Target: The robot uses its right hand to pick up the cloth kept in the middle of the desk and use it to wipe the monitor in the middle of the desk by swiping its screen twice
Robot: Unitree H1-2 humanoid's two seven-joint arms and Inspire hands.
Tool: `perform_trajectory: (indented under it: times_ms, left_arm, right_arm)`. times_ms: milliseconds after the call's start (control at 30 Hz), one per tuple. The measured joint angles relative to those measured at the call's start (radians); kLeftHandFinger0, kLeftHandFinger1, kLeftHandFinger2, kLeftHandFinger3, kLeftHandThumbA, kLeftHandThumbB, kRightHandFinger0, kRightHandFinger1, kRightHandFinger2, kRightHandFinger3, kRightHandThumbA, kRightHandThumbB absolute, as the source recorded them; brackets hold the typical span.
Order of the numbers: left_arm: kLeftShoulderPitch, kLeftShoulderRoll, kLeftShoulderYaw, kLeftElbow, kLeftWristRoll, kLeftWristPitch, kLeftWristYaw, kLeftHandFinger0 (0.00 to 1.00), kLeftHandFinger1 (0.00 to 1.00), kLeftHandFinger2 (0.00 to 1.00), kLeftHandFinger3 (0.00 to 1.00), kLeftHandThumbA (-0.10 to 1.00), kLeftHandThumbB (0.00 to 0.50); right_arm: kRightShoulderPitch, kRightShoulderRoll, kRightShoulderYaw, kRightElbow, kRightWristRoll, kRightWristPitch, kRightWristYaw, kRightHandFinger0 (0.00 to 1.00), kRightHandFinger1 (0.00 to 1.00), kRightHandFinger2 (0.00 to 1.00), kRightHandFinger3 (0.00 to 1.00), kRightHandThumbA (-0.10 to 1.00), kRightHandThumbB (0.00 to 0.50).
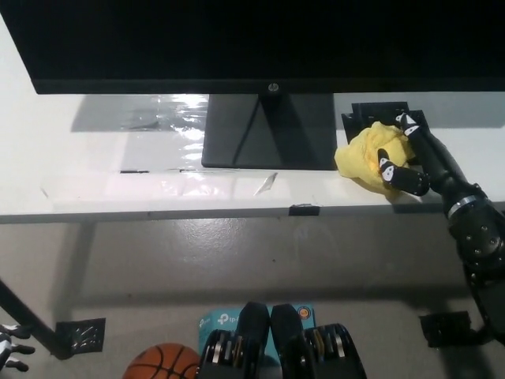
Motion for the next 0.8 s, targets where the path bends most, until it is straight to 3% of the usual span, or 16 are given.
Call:
perform_trajectory:
  times_ms: [100, 200, 233, 333, 400, 433, 467, 500, 567, 600, 633, 700, 767, 800]
  left_arm:
    - [0.000, 0.000, 0.002, -0.002, -0.001, 0.002, 0.000, 0.42, 0.48, 0.62, 0.78, 0.41, 0.153]
    - [0.001, 0.000, 0.004, -0.006, -0.001, 0.003, 0.000, 0.41, 0.48, 0.62, 0.79, 0.41, 0.151]
    - [0.001, 0.000, 0.004, -0.006, -0.001, 0.003, 0.000, 0.41, 0.48, 0.63, 0.80, 0.44, 0.153]
    - [-0.002, 0.002, 0.004, -0.006, -0.001, 0.003, 0.000, 0.41, 0.49, 0.64, 0.80, 0.45, 0.142]
    - [-0.004, 0.004, 0.004, -0.006, -0.001, 0.004, 0.000, 0.42, 0.49, 0.64, 0.80, 0.45, 0.107]
    - [-0.006, 0.005, 0.004, -0.006, -0.001, 0.005, 0.000, 0.41, 0.49, 0.64, 0.81, 0.46, 0.107]
    - [-0.007, 0.006, 0.004, -0.008, -0.001, 0.006, 0.000, 0.41, 0.49, 0.64, 0.81, 0.47, 0.107]
    - [-0.009, 0.006, 0.004, -0.013, -0.001, 0.008, 0.000, 0.41, 0.49, 0.64, 0.81, 0.49, 0.106]
    - [-0.015, 0.006, 0.004, -0.019, -0.001, 0.012, 0.000, 0.42, 0.49, 0.64, 0.81, 0.50, 0.092]
    - [-0.018, 0.007, 0.004, -0.020, 0.000, 0.014, 0.000, 0.41, 0.49, 0.64, 0.80, 0.49, 0.083]
    - [-0.020, 0.007, 0.004, -0.021, -0.001, 0.016, 0.000, 0.40, 0.48, 0.64, 0.79, 0.49, 0.080]
    - [-0.025, 0.008, 0.005, -0.022, -0.001, 0.020, 0.000, 0.41, 0.49, 0.64, 0.78, 0.49, 0.073]
    - [-0.026, 0.010, 0.006, -0.022, -0.001, 0.022, 0.000, 0.41, 0.49, 0.64, 0.78, 0.48, 0.060]
    - [-0.026, 0.010, 0.007, -0.022, -0.001, 0.022, 0.000, 0.41, 0.48, 0.63, 0.78, 0.48, 0.063]
  right_arm:
    - [-0.007, -0.001, 0.011, 0.019, -0.007, -0.013, -0.003, 0.83, 0.95, 0.89, 0.91, 0.36, 0.177]
    - [-0.008, -0.001, 0.024, 0.033, -0.017, -0.025, -0.006, 0.91, 1.00, 1.00, 0.96, 0.46, 0.171]
    - [-0.008, -0.001, 0.027, 0.033, -0.020, -0.027, -0.007, 0.98, 1.00, 1.00, 1.00, 0.50, 0.177]
    - [-0.011, 0.000, 0.033, 0.033, -0.026, -0.027, -0.006, 0.92, 1.00, 1.00, 1.00, 0.53, 0.192]
    - [-0.014, 0.000, 0.036, 0.036, -0.030, -0.027, -0.006, 0.94, 1.00, 1.00, 1.00, 0.55, 0.231]
    - [-0.016, 0.000, 0.040, 0.036, -0.033, -0.025, -0.005, 1.00, 1.00, 1.00, 1.00, 0.63, 0.256]
    - [-0.017, 0.001, 0.044, 0.036, -0.035, -0.022, -0.003, 1.00, 1.00, 1.00, 1.00, 0.63, 0.258]
    - [-0.020, 0.001, 0.051, 0.036, -0.039, -0.016, 0.001, 1.00, 1.00, 1.00, 1.00, 0.77, 0.303]
    - [-0.024, -0.002, 0.077, 0.034, -0.049, 0.009, 0.021, 1.00, 1.00, 1.00, 1.00, 0.80, 0.311]
    - [-0.028, -0.004, 0.092, 0.034, -0.055, 0.025, 0.036, 1.00, 1.00, 1.00, 1.00, 0.85, 0.371]
    - [-0.034, -0.010, 0.116, 0.033, -0.064, 0.042, 0.053, 1.00, 1.00, 1.00, 1.00, 0.81, 0.374]
    - [-0.051, -0.031, 0.176, 0.033, -0.092, 0.085, 0.098, 0.98, 1.00, 1.00, 1.00, 0.67, 0.331]
    - [-0.070, -0.050, 0.217, 0.031, -0.115, 0.125, 0.138, 0.76, 1.00, 1.00, 1.00, 0.57, 0.258]
    - [-0.077, -0.059, 0.232, 0.029, -0.124, 0.141, 0.152, 0.70, 1.00, 1.00, 1.00, 0.50, 0.204]
